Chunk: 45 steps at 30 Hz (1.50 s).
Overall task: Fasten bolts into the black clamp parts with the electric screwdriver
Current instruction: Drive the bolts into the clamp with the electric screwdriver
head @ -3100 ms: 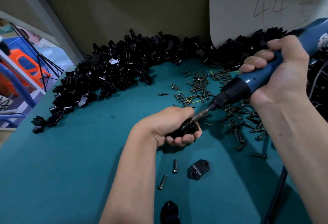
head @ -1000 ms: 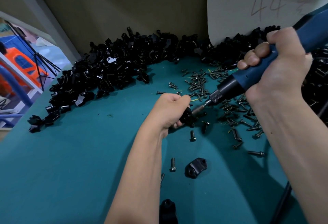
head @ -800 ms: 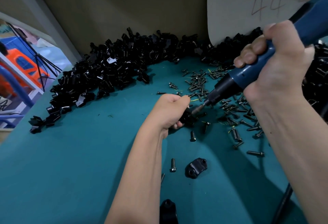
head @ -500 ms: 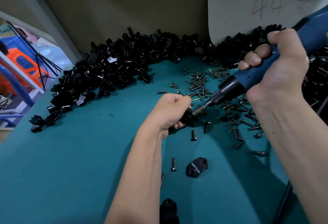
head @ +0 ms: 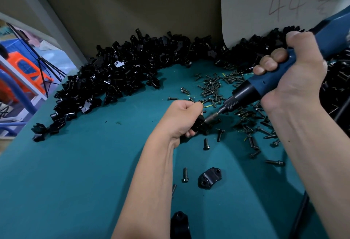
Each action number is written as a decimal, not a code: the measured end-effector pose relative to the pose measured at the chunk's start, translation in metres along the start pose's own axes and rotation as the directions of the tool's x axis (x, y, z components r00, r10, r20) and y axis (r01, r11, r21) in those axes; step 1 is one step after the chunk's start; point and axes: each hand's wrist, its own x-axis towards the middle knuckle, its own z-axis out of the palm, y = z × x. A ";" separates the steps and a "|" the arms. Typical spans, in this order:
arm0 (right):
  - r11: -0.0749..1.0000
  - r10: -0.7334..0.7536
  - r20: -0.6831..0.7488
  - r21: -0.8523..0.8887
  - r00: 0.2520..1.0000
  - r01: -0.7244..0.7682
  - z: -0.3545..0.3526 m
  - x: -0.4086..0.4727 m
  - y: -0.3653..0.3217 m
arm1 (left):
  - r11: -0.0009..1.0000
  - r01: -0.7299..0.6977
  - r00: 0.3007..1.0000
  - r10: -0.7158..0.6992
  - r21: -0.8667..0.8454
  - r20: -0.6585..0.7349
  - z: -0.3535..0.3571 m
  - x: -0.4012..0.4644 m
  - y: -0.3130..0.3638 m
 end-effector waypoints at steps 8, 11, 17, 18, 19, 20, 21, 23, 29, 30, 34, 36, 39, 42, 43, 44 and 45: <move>0.999 -0.030 -0.015 -0.019 0.999 0.030 0.001 -0.002 0.000 | 1.000 -0.010 0.999 0.011 0.019 -0.043 0.002 -0.002 0.001; 0.998 -0.060 0.007 -0.032 0.998 0.061 0.006 -0.005 -0.002 | 1.000 -0.011 0.998 0.012 0.025 -0.054 0.002 -0.003 0.002; 0.994 -0.094 0.050 -0.054 0.994 0.097 0.010 -0.008 -0.004 | 1.000 -0.002 0.999 0.003 0.030 -0.054 0.002 -0.002 0.002; 0.991 -0.116 0.064 -0.059 0.991 0.120 0.011 -0.009 -0.004 | 0.999 -0.004 0.998 0.006 0.038 -0.062 0.003 -0.002 0.001; 0.987 -0.141 0.083 -0.063 0.987 0.146 0.012 -0.009 -0.004 | 0.999 -0.005 0.998 0.008 0.044 -0.068 0.003 -0.001 0.001; 0.984 -0.162 0.104 -0.063 0.981 0.169 0.014 -0.010 -0.004 | 0.999 -0.007 0.998 0.010 0.043 -0.068 0.003 -0.001 0.000; 0.982 -0.173 0.122 -0.060 0.977 0.182 0.016 -0.010 -0.005 | 0.999 -0.010 0.998 0.013 0.040 -0.062 0.002 -0.001 0.000; 0.985 -0.152 0.129 -0.058 0.980 0.161 0.016 -0.011 -0.005 | 0.999 -0.018 0.999 0.019 0.035 -0.036 0.000 -0.002 -0.001; 0.999 -0.016 -0.014 -0.052 1.000 0.016 0.003 -0.007 -0.002 | 0.999 -0.001 1.000 0.001 0.032 -0.014 -0.001 -0.003 0.001; 0.999 -0.004 -0.019 -0.051 1.000 0.003 0.003 -0.005 -0.002 | 1.000 0.006 1.000 -0.006 0.029 -0.012 0.000 -0.003 0.002; 0.998 0.062 -0.014 0.002 0.998 -0.062 0.003 -0.002 -0.004 | 1.000 0.028 0.999 -0.028 0.003 0.024 -0.003 -0.005 0.003; 0.990 0.103 -0.008 0.097 0.995 -0.101 -0.001 0.000 -0.006 | 1.000 0.022 0.998 -0.020 -0.022 0.062 -0.008 -0.007 0.004; 0.970 0.165 0.043 0.174 0.985 -0.170 -0.009 0.005 -0.009 | 0.999 0.009 0.990 -0.004 -0.037 0.138 -0.017 -0.010 0.004; 0.951 0.227 0.104 0.190 0.968 -0.243 -0.013 0.007 -0.008 | 0.998 0.026 0.982 -0.016 -0.051 0.186 -0.025 -0.014 0.002; 0.941 0.245 0.130 0.208 0.961 -0.268 -0.014 0.006 -0.008 | 0.998 0.038 0.981 -0.027 -0.057 0.192 -0.027 -0.014 0.002; 0.929 0.262 0.155 0.226 0.952 -0.293 -0.015 0.006 -0.008 | 0.997 0.051 0.978 -0.038 -0.061 0.203 -0.029 -0.015 0.001; 0.919 0.277 0.176 0.238 0.944 -0.314 -0.016 0.005 -0.008 | 0.996 0.065 0.974 -0.049 -0.066 0.222 -0.031 -0.016 0.001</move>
